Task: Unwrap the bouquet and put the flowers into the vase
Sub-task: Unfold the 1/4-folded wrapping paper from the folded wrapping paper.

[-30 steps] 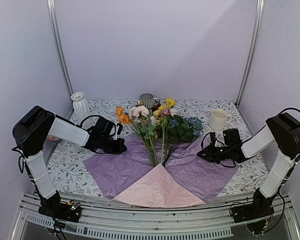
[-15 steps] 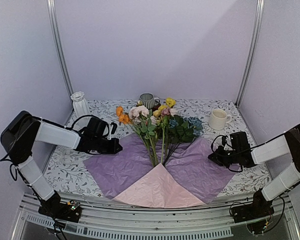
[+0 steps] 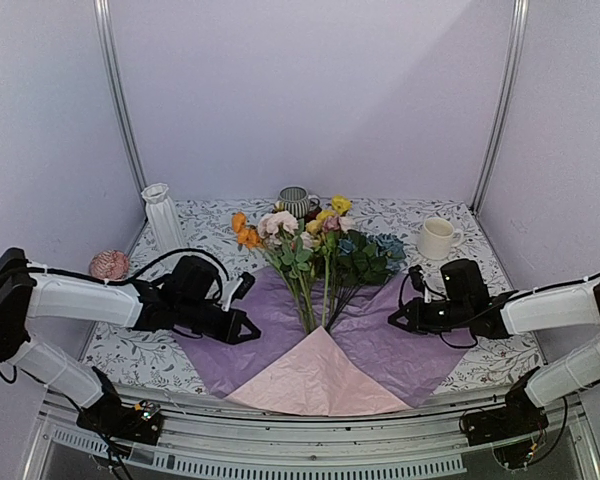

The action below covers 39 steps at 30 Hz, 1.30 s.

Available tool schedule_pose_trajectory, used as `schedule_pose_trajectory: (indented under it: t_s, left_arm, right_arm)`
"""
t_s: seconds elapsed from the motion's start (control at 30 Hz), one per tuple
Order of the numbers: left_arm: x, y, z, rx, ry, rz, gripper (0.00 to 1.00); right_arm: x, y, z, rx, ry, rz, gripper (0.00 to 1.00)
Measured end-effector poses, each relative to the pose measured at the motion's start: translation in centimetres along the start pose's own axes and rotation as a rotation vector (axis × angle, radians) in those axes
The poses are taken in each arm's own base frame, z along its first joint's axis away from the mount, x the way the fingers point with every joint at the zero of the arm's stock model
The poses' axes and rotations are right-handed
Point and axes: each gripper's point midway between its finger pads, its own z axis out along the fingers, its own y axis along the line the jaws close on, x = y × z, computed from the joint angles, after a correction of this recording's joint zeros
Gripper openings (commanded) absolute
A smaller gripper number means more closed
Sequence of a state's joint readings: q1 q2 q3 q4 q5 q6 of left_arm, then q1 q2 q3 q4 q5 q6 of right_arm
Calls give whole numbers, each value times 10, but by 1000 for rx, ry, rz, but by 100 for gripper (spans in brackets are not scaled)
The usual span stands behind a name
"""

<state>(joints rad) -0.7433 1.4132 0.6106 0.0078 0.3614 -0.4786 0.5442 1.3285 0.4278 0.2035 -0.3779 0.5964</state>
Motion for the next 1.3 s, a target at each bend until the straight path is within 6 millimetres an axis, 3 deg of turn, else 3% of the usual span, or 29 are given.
schedule_pose_trajectory:
  t_s: [0.2, 0.4, 0.77, 0.9, 1.07, 1.3]
  left_arm:
    - [43, -16, 19, 26, 141, 24, 0]
    - [75, -58, 24, 131, 250, 100, 0]
    - [104, -118, -16, 273, 316, 194, 0]
    - [119, -122, -24, 248, 372, 189, 0]
    - [145, -117, -29, 187, 461, 170, 0]
    - [174, -103, -29, 83, 556, 137, 0]
  right_arm:
    - [18, 26, 21, -53, 90, -69, 3]
    - [21, 29, 27, -61, 105, -82, 3]
    - [26, 37, 27, -110, 140, -113, 4]
    - [31, 54, 27, -165, 170, -161, 4]
    - [54, 97, 27, -264, 250, -270, 4]
    - [126, 139, 15, -379, 440, -394, 4]
